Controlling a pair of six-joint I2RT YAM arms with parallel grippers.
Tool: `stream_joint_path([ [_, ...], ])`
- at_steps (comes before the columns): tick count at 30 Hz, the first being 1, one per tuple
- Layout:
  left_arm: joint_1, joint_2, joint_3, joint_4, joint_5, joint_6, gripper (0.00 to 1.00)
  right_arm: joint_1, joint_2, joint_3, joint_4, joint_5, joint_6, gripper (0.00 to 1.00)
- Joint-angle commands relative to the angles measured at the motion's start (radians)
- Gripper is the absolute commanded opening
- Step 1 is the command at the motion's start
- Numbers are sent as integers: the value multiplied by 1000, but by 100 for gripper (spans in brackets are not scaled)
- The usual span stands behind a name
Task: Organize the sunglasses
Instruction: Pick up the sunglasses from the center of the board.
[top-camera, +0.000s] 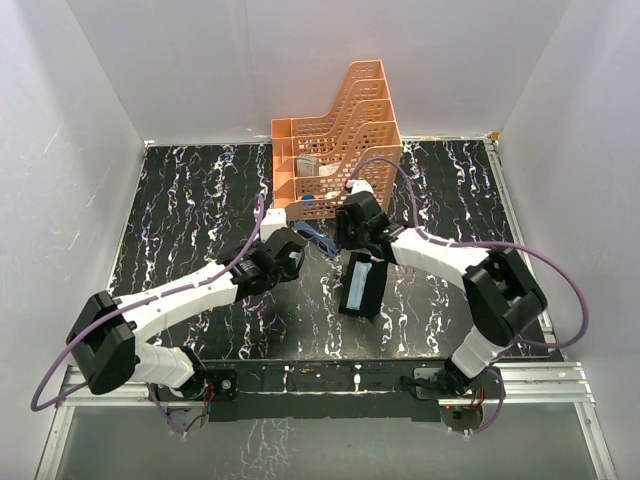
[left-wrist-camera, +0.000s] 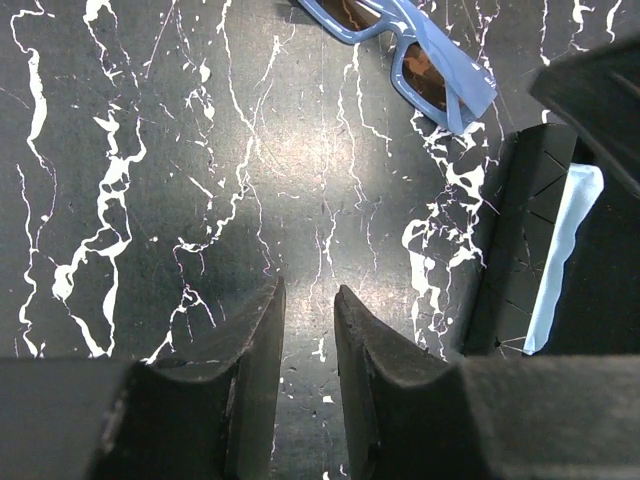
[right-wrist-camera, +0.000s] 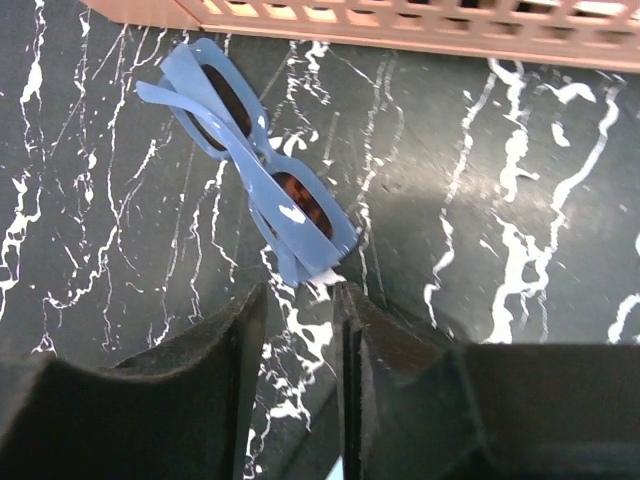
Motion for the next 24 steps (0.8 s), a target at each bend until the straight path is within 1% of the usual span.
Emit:
stream_joint_path([
  [1, 8, -39, -17, 7, -17, 4, 28, 2, 96, 133, 65, -60, -58, 34],
  [7, 17, -56, -46, 32, 13, 2, 28, -3, 226, 227, 80, -90, -84, 40],
  [11, 19, -74, -68, 35, 21, -4, 28, -21, 287, 271, 94, -125, -96, 40],
  [19, 25, -112, -92, 40, 24, -4, 28, -30, 350, 318, 113, -169, -115, 41],
  [24, 26, -113, -90, 38, 29, -10, 28, -31, 368, 319, 114, -210, -106, 38],
])
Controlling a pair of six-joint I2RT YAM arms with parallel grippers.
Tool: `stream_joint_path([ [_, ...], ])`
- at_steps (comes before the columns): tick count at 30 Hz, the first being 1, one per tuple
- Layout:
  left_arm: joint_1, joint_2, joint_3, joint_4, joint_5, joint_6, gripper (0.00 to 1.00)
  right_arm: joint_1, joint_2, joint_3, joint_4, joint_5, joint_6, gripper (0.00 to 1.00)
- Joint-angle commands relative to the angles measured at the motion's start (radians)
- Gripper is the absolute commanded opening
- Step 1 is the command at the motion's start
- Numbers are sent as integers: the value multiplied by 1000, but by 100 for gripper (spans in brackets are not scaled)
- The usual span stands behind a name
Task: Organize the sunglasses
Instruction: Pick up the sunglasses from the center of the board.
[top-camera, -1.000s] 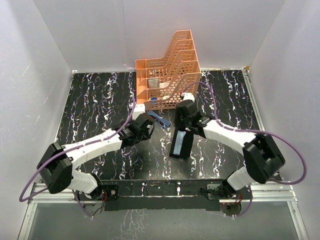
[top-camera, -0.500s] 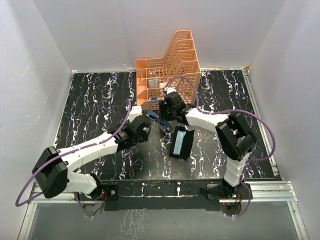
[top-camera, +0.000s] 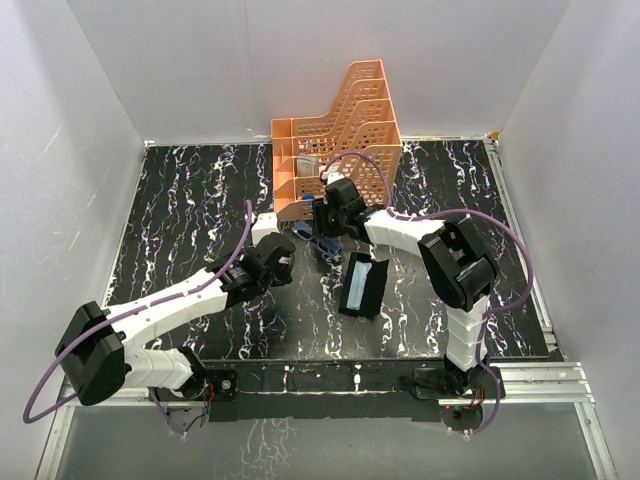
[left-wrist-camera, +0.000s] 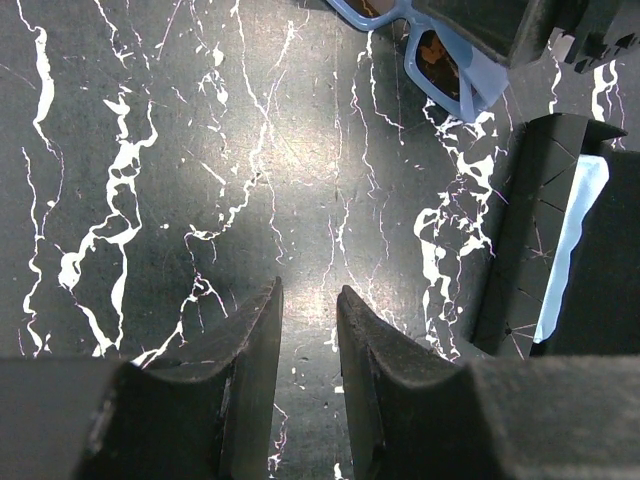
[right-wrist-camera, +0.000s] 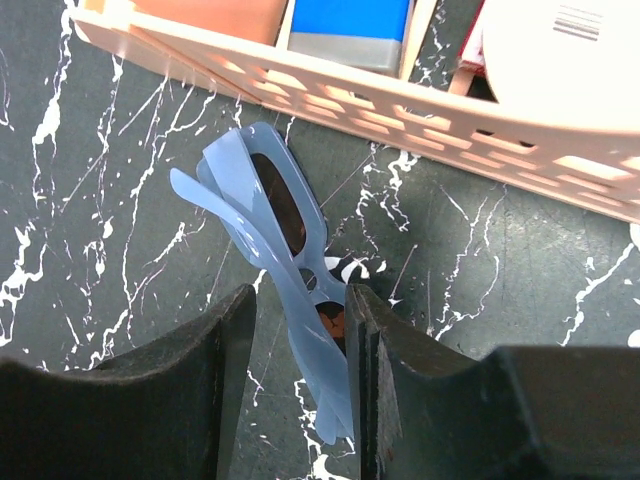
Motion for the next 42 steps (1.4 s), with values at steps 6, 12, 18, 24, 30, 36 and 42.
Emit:
stream_joint_path([
  [6, 7, -27, -11, 4, 7, -10, 27, -4, 26, 35, 51, -46, -10, 39],
  [12, 6, -24, -12, 6, 14, -16, 27, -4, 35, 39, 44, -49, -18, 35],
  [18, 8, -17, -10, 10, 19, -19, 27, -4, 33, 30, 44, -61, -16, 27],
  [24, 8, -13, -12, 12, 22, -22, 27, -3, 22, 21, 44, -69, -11, 19],
  [30, 8, -15, -12, 7, 19, -24, 27, -2, 14, 1, 56, -88, 4, 6],
  [36, 8, -19, -8, 0, 16, -26, 27, -3, -14, -29, 71, -118, 32, 0],
  [42, 8, -23, -8, -3, 7, -28, 27, 12, -103, -102, 89, -125, 65, 0],
])
